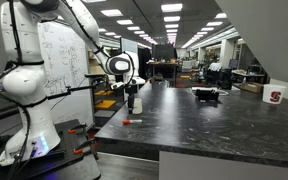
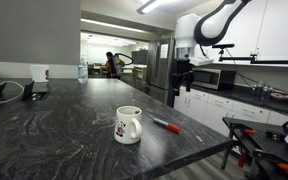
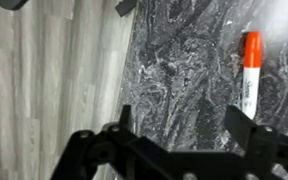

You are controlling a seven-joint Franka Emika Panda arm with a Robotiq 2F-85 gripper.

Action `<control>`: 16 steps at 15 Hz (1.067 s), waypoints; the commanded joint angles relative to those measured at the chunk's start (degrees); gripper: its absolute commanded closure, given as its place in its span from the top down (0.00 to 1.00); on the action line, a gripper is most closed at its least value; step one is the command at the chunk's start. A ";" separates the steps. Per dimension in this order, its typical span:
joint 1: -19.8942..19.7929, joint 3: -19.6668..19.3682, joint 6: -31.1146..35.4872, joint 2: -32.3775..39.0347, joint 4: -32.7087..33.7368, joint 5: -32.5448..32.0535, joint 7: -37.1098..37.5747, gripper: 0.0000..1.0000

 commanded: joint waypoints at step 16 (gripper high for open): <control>10.19 -0.72 7.62 17.43 9.10 6.87 0.57 1.00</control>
